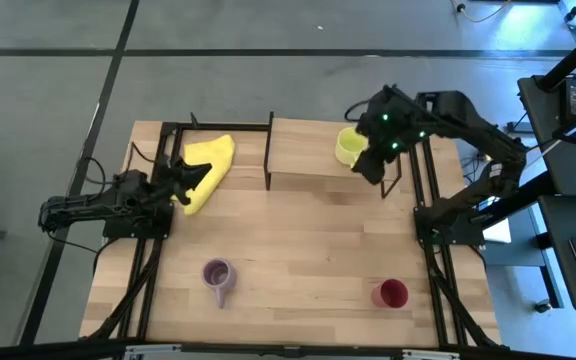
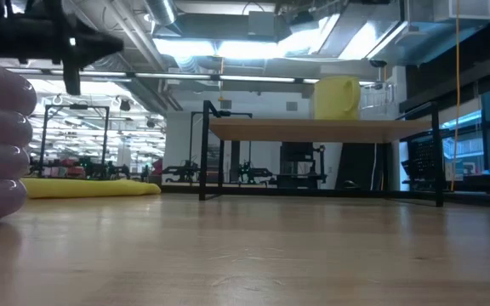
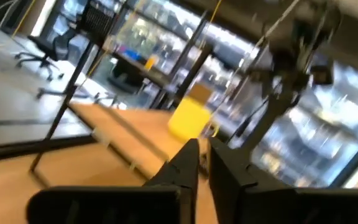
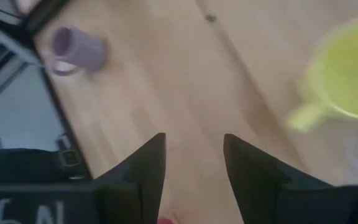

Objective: Stack small to large cups/mugs on shelf
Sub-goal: Put the purple mug on the shelf

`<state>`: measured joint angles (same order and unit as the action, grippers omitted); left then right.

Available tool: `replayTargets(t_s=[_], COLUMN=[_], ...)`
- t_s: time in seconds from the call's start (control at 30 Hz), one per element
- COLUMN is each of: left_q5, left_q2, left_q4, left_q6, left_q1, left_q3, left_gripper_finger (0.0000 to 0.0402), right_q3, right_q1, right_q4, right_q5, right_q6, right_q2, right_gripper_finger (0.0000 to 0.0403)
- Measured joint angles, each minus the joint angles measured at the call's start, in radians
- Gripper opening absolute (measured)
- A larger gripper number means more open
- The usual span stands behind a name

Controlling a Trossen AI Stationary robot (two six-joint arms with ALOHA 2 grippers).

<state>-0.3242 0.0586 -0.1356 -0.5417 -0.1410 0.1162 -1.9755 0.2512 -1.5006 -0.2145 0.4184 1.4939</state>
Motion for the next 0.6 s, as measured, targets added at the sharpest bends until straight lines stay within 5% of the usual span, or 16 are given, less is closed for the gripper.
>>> replayTargets(t_s=[0.37, 0.6], left_q5=[0.03, 0.308], left_q2=[0.0, 0.001], left_q4=[-0.101, -0.037], left_q6=[-0.091, -0.208], left_q1=[-0.001, -0.001], left_q3=[0.0, 0.001], left_gripper_finger=[0.0027, 0.0027], right_q3=[0.0, 0.001], right_q1=[-0.158, -0.213], right_q4=[0.175, 0.273], right_q5=[0.087, 0.047], right_q6=[0.118, 0.104], right_q2=[0.043, 0.153], right_gripper_finger=[0.0163, 0.0163])
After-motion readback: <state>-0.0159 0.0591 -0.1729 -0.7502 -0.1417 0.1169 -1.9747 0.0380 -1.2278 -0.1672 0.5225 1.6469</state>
